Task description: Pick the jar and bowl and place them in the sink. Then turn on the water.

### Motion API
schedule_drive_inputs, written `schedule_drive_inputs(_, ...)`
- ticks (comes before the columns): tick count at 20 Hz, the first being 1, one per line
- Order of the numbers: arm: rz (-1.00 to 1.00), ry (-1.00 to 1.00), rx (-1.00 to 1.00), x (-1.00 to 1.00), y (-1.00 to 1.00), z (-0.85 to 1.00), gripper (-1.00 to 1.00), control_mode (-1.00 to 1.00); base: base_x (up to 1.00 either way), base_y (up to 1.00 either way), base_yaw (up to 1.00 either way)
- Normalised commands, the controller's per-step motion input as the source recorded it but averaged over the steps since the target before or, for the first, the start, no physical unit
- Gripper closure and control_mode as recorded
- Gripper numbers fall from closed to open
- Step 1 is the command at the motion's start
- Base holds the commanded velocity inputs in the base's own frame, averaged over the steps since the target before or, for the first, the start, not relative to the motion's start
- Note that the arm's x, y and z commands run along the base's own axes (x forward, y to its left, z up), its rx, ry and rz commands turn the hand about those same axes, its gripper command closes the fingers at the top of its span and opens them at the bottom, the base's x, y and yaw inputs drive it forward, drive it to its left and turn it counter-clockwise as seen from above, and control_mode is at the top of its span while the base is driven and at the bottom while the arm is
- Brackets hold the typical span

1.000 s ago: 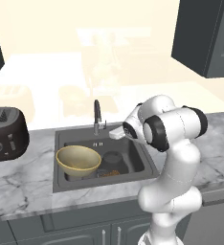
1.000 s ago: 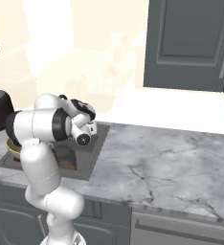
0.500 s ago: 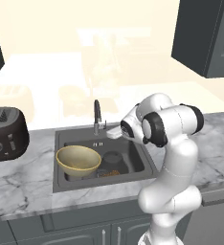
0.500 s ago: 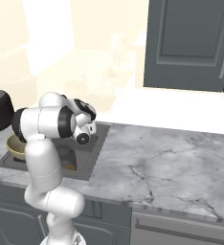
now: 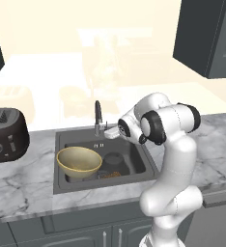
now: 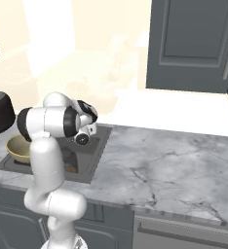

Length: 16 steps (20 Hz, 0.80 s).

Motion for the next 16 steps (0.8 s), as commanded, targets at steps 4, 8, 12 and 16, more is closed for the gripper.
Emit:
schedule_drive_inputs(4, -0.02, 0.0, 0.0, 0.06, 0.17, -0.11, -1.0, -1.0, 0.0, 0.0, 0.0)
schedule_drive_inputs(8, -0.01, 0.0, 0.0, 0.08, 0.14, -0.05, -1.0, -1.0, 0.0, 0.0, 0.0)
schedule_drive_inputs(12, 0.0, 0.0, 0.0, 0.01, 0.01, 0.0, -1.0, -1.0, 0.0, 0.0, 0.0)
schedule_drive_inputs(16, 0.0, 0.0, 0.0, 0.04, 0.0, 0.0, -1.0, -1.0, 0.0, 0.0, 0.0)
